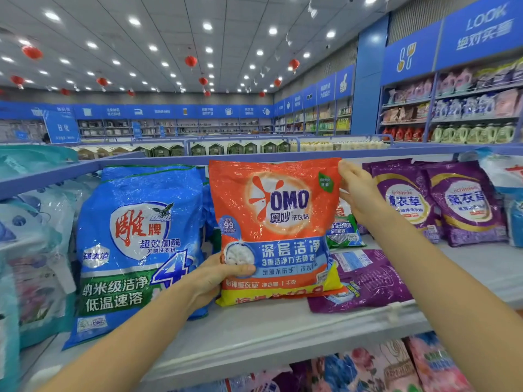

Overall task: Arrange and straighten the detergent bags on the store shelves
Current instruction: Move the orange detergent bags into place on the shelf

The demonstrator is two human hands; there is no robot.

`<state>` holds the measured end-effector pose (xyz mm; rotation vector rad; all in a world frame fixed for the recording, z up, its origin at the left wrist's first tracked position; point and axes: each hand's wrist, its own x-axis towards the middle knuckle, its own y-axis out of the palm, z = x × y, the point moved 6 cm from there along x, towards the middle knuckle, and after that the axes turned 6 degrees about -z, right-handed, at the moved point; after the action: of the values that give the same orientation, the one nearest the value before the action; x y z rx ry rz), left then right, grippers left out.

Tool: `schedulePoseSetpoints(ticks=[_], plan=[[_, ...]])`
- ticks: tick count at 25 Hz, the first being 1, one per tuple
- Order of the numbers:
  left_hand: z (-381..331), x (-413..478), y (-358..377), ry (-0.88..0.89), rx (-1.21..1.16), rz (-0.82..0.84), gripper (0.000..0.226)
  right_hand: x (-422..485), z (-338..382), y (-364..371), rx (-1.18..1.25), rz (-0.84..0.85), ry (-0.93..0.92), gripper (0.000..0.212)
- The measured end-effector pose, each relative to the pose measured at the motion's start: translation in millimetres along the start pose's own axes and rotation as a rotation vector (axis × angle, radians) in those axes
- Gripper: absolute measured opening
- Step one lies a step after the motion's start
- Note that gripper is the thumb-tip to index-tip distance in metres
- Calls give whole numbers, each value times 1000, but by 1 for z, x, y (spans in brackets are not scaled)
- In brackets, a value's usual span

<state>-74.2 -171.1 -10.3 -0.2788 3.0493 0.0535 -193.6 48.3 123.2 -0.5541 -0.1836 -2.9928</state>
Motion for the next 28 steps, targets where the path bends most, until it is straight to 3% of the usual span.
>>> schedulePoseSetpoints(ticks=[2,4,6,8,11,14,19,24,28], plan=[[-1,-1,1,4,-28,3,81,-7,-20,-7,-59,43,38,29],[-2,-2,2,24,-51,-14,54,-25,-50,-13,-143,122,136,35],[-1,-1,1,45,-71,-33,38,-46,-82,-21,-227,218,243,54],[0,1,1,60,-108,-66,39,-64,-106,-24,-408,360,311,84],[6,5,0,60,-161,-133,31,-73,-124,-20,-635,478,274,105],[9,7,-3,67,-206,-185,20,-71,-123,-12,-532,382,173,99],[-2,2,-5,104,-254,-222,35,-72,-113,-13,-411,215,129,81],[-22,-9,-8,156,-283,-217,52,-72,-86,-2,-268,346,203,71],[-29,-29,-5,160,-279,-219,51,-82,-59,6,-181,189,86,41]])
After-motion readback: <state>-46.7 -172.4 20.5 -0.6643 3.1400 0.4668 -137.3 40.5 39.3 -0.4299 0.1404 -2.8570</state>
